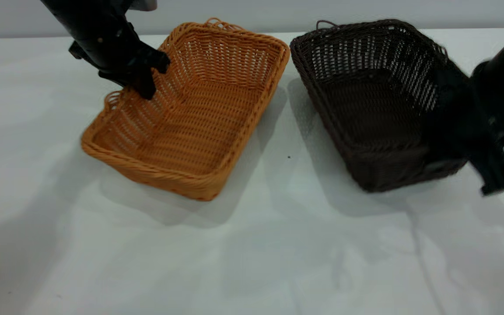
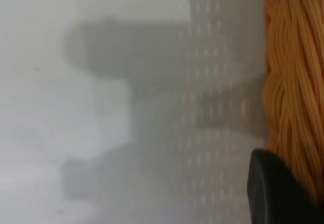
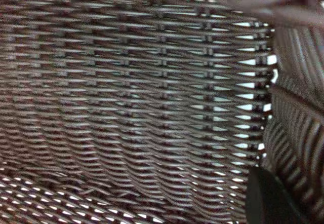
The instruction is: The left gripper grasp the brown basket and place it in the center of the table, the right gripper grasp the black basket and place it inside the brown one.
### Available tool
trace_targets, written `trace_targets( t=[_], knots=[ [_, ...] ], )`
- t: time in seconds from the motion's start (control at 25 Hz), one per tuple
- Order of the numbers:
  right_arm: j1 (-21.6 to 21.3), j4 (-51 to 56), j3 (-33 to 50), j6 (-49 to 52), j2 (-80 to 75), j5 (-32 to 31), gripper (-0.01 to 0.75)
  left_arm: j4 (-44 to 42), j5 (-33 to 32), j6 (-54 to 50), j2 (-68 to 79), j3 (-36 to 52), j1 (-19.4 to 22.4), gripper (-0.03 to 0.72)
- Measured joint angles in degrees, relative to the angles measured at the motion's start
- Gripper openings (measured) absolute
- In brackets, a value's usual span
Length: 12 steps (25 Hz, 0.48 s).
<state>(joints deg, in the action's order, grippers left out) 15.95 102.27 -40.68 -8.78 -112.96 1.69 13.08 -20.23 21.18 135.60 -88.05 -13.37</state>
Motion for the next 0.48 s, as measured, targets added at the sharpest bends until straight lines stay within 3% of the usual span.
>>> trace_targets(
  t=[0.2, 0.32, 0.48],
  knots=[
    [-9.23, -5.31, -0.83, -8.71, 6.32, -2.81, 0.078, -3.02, 0.06, 2.35, -0.21, 0.0, 0.0, 0.085],
    [-15.2, -11.94, -2.94, -14.08, 8.59, -11.07, 0.078, -3.09, 0.53, 11.67, -0.21, 0.0, -0.74, 0.085],
    [-21.42, -24.95, -7.47, -16.42, 9.59, -26.94, 0.078, -1.13, 2.37, 28.11, -0.51, 0.0, -3.95, 0.085]
  ],
)
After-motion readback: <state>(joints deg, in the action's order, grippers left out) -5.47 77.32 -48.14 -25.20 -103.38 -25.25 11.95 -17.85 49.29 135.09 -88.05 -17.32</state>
